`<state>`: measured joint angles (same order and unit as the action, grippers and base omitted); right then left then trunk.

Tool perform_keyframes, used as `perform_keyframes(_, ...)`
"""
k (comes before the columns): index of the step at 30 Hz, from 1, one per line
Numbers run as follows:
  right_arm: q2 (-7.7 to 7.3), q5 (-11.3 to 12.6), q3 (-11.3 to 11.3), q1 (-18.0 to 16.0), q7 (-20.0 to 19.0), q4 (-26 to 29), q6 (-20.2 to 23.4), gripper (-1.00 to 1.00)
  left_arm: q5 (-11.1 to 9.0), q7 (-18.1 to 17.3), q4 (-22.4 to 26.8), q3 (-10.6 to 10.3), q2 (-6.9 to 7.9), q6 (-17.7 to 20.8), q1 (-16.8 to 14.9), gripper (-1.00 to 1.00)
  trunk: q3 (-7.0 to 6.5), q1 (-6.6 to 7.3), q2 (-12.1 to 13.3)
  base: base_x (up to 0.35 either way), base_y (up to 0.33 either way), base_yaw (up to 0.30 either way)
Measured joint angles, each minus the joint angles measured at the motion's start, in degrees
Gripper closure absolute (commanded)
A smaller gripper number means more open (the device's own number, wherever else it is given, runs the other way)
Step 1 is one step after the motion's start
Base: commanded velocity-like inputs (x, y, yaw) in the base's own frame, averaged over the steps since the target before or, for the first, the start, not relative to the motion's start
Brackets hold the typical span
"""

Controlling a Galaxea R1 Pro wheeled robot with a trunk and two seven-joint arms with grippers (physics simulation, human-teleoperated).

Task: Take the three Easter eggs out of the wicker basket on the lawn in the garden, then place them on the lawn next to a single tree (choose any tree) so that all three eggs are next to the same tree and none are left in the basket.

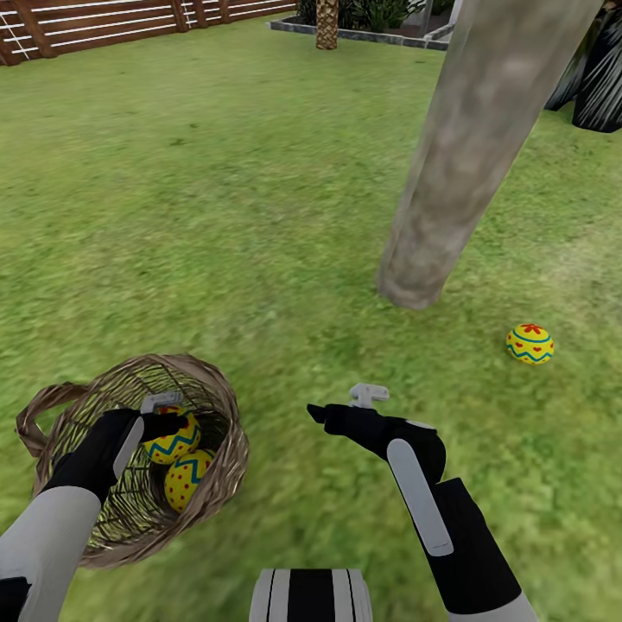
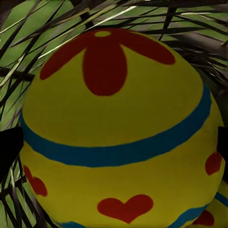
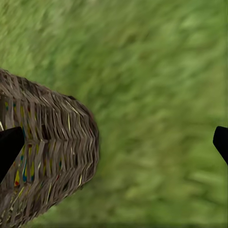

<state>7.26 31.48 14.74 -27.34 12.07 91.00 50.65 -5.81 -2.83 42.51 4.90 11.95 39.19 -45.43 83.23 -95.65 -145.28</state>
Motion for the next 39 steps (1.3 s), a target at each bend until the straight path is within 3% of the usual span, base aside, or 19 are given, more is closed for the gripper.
perform_keyframes(23, -0.02, -0.02, 0.02, 0.03, 0.02, 0.0, 0.0, -1.0, -0.32, 0.14, 0.1, 0.02, -0.01, -0.13, -0.03, -1.0, 0.65, -0.07, -0.04, 0.0, 0.0, 0.0)
perform_keyframes(24, -0.01, -0.01, 0.02, 0.02, 0.01, 0.0, 0.0, -1.0, -0.27, 0.17, 0.31, 0.07, 0.0, -0.12, -0.04, 1.0, 0.87, -0.1, -0.06, 0.0, 0.0, 0.0)
perform_keyframes(39, -0.06, 0.0, 0.0, 0.03, 0.01, 0.0, 0.0, -1.0, -0.82, 0.07, 0.77, 0.23, -0.01, -0.52, -0.03, 1.0, 1.32, -0.14, -0.09, 0.0, 0.0, 0.0)
